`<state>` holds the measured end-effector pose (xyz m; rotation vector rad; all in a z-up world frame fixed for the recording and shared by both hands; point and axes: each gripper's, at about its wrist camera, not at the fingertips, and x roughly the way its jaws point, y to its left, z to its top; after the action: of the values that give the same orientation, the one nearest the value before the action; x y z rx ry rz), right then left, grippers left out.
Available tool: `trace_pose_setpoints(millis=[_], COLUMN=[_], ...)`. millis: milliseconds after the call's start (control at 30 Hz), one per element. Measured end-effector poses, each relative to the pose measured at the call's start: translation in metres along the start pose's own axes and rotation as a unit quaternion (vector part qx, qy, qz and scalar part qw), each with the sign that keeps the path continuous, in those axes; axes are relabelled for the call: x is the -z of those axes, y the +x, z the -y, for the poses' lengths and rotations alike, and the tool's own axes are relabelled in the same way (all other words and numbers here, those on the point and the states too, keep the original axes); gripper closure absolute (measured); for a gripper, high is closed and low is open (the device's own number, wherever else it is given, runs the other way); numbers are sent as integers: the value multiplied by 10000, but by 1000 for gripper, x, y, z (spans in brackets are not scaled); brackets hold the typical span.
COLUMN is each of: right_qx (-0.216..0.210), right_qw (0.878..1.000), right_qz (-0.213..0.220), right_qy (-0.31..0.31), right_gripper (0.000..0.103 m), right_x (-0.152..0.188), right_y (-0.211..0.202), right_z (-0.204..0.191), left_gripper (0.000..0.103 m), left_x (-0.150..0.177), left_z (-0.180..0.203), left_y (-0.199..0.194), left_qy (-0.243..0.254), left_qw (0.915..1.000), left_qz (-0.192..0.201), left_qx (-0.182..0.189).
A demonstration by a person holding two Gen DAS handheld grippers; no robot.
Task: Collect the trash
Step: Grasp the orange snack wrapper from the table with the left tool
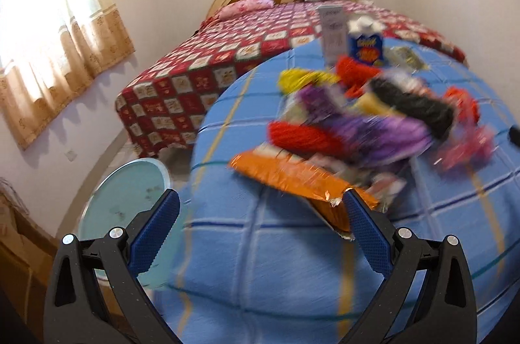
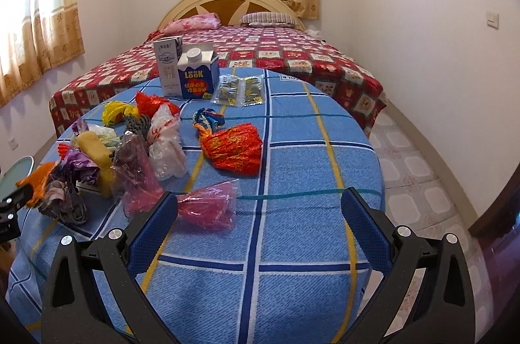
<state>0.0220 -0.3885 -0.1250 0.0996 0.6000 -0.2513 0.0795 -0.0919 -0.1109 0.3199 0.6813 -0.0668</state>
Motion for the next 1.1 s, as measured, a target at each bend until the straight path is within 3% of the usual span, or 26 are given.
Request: trace_pose_setpoints(millis=[167, 267, 433, 533, 600, 667, 700, 833, 933, 1033, 1100], right_qx=[-114, -143, -59, -9, 11, 35, 48, 42, -64, -240, -404], right_qw=[9998, 9995, 9989, 9987, 9987, 9988, 9989, 9991, 9991, 9984, 9977], right_qz=[-95, -133, 4, -104, -184, -226, -232, -255, -273, -346, -388], right_qy=[-124, -253, -457, -504, -477, -432, -410, -340, -333, -372, -384], right_gripper=[5, 5, 5, 5, 5, 5, 5, 6, 9, 26, 26], right_x=[6, 9, 12, 15, 16, 17, 17, 17, 15, 10, 4], right_y=[4, 4, 0, 6, 11, 16, 17, 23, 27, 30, 31], right_z=[-12, -19, -26, -24, -20, -15, -13, -5, -2, -3, -5], left_gripper=[6, 6, 6, 6, 12, 33, 38, 74, 77, 79, 79], left_x=[11, 10, 13, 21, 26, 27, 27, 25, 26, 25, 23], left_z=[-33, -44, -37, -31, -31, -36, -38, -40, -39, -39, -42], left_y=[20, 28, 20, 27, 32, 36, 37, 35, 35, 32, 26], left_qy=[-49, -178, -181, -185, -255, -392, -453, -527, -475, -424, -413], left_qw=[9985, 9977, 9990, 9992, 9989, 9978, 9971, 9951, 9946, 9945, 9948], left_qz=[-215, -282, -193, -334, -404, -468, -475, -411, -397, -337, -240], left_qx=[-502, -586, -352, -105, 21, 261, 371, 725, 829, 891, 905])
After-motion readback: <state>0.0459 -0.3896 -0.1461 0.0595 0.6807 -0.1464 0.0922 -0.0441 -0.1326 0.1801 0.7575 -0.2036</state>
